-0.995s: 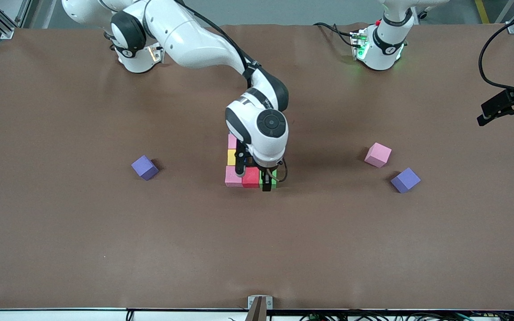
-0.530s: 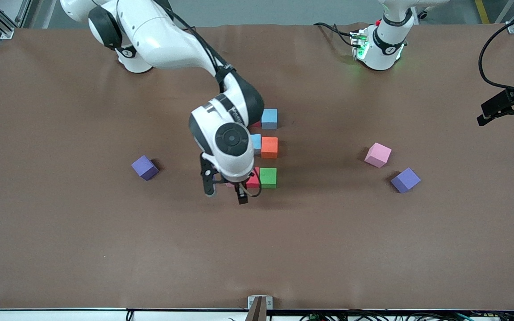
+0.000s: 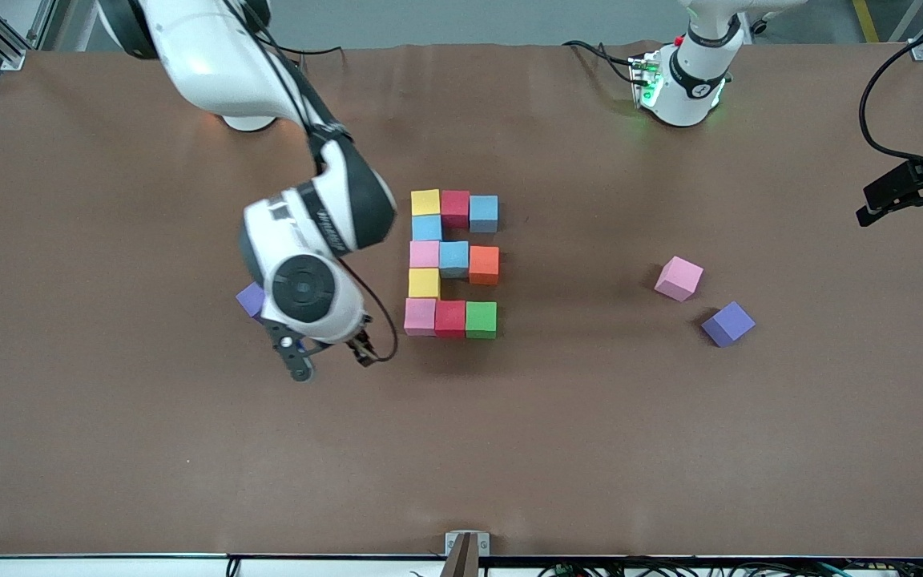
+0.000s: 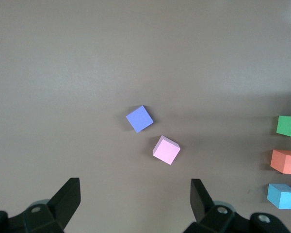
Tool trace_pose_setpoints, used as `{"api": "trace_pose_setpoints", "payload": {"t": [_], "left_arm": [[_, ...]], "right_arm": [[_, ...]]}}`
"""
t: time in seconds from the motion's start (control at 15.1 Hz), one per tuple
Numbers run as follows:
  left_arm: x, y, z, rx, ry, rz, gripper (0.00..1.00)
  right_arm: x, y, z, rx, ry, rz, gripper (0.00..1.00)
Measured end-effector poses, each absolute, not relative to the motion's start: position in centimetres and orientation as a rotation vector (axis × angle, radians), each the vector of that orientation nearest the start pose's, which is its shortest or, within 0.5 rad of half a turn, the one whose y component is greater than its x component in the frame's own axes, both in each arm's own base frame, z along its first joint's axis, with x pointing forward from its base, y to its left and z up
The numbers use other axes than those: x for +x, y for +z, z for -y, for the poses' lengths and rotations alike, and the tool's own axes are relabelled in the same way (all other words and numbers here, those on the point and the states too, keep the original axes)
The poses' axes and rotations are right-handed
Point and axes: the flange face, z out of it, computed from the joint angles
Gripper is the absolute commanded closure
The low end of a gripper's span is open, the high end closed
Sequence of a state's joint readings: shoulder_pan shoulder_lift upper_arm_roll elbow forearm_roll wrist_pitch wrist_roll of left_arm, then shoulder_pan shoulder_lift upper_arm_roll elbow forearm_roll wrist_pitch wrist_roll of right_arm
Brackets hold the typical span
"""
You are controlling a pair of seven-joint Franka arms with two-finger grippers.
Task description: Arrange 11 blocks into digit 3
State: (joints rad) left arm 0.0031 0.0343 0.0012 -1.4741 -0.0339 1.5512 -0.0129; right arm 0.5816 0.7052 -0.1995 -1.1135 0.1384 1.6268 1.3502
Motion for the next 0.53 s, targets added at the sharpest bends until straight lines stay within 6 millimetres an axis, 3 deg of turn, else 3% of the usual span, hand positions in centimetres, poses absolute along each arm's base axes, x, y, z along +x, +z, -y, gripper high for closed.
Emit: {"api": "trace_pose_setpoints", "payload": {"t": [0.27,0.53], "left_arm": [[56.4,64.9,0.2,-3.175,-0.068,0.022,0.00],[56.4,64.9,0.4,-3.175,-0.069,0.018,0.00]], "right_arm": [[64.1,43.1,-23.4,-3.016,0.319,-1.180,0.00],[63.2,47.2,-17.4,-3.125,0.359,-0.847,0.00]]}}
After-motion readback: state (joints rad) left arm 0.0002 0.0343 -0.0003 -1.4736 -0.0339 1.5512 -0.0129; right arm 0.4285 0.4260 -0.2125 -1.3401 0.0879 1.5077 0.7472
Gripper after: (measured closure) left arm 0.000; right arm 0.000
